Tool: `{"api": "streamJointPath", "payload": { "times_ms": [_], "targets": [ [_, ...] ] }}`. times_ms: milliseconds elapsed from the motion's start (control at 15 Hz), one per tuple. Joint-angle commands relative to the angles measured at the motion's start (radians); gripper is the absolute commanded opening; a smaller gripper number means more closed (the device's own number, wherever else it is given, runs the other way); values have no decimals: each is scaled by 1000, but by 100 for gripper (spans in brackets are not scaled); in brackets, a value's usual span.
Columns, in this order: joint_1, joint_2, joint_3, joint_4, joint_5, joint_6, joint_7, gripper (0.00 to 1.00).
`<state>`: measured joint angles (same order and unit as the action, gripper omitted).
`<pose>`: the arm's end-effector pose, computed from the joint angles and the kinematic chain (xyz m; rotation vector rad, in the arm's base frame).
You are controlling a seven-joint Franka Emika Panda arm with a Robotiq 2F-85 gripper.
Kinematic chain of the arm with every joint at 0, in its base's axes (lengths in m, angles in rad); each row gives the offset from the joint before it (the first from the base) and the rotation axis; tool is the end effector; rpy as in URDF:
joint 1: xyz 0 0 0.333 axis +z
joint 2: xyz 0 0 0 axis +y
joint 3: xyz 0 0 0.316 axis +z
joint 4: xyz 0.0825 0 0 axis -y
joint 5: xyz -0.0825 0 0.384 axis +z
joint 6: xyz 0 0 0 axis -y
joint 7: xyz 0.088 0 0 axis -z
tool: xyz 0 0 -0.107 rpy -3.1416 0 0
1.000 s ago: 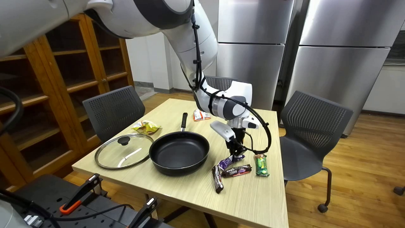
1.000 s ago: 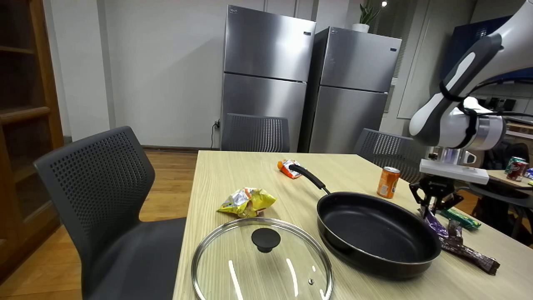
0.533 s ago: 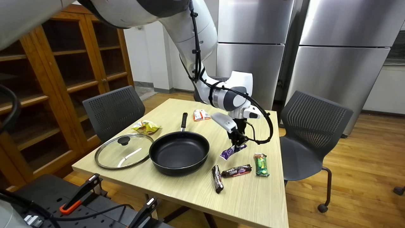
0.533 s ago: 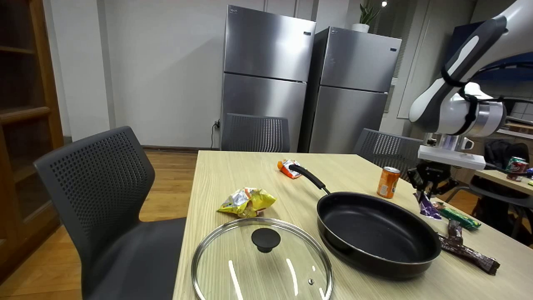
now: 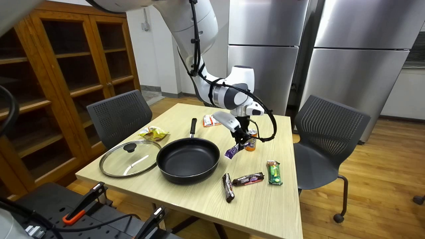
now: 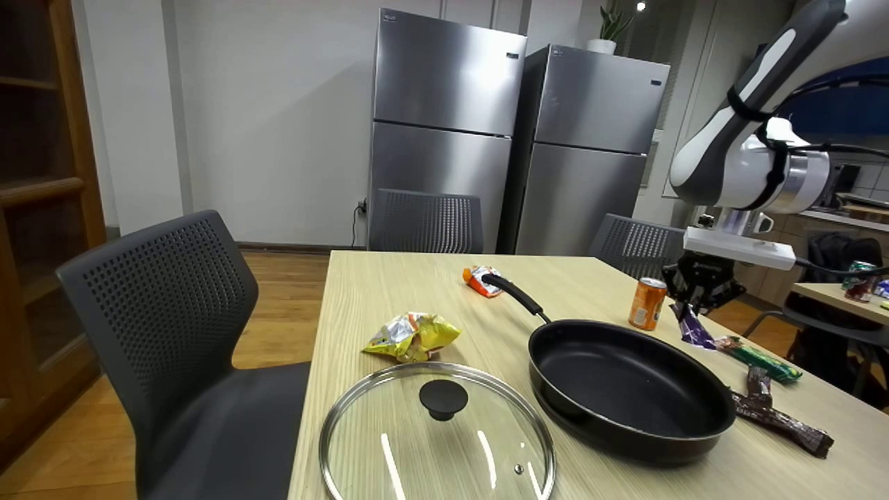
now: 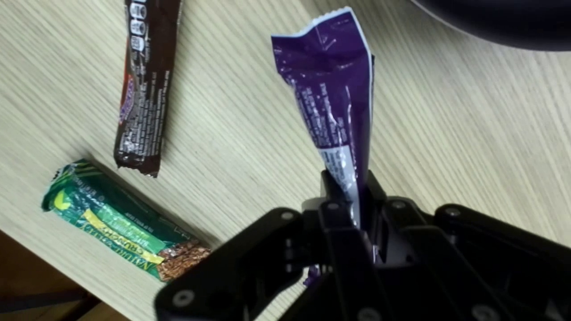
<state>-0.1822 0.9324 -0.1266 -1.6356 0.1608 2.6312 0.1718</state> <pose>0.6460 -0.2011 0.0802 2.9952 -0.8674 0.1137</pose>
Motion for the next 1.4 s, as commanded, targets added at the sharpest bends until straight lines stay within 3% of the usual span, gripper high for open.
{"api": "streamJointPath", "payload": {
  "times_ms": [0,400,1333],
  "targets": [
    [55,-93,-4,-133,-28,71,-9,4],
    [153,-145,-8,-239,-53,156,7,4],
    [361,-153,-34,-330,-172,148,32,4]
  ]
}}
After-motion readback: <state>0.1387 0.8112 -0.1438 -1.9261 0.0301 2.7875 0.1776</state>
